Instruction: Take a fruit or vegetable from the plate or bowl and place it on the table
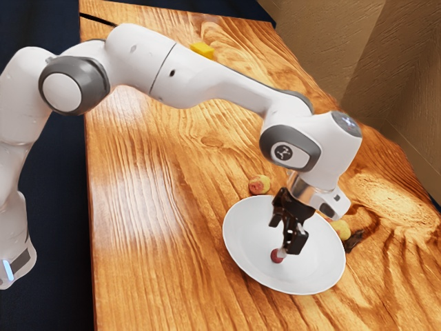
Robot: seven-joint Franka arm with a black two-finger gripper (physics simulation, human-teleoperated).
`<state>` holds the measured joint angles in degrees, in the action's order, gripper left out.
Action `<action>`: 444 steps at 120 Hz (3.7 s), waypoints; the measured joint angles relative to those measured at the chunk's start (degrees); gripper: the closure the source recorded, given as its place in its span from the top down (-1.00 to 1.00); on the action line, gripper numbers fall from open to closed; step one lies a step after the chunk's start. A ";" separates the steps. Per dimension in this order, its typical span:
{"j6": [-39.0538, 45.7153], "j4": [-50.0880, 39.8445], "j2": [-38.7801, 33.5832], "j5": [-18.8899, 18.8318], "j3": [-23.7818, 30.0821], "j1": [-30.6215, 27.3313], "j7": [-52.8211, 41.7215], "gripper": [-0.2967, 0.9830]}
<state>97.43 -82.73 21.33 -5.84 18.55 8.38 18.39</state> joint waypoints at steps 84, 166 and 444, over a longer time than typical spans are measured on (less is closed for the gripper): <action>9.51 -5.34 0.90 1.91 -4.69 3.00 1.32 0.50; 13.35 -6.91 1.70 3.87 -5.02 2.78 1.68 0.50; 9.72 -4.74 1.82 3.25 -5.37 3.48 2.41 -0.12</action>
<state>107.15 -87.48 23.15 -2.58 13.18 11.86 20.79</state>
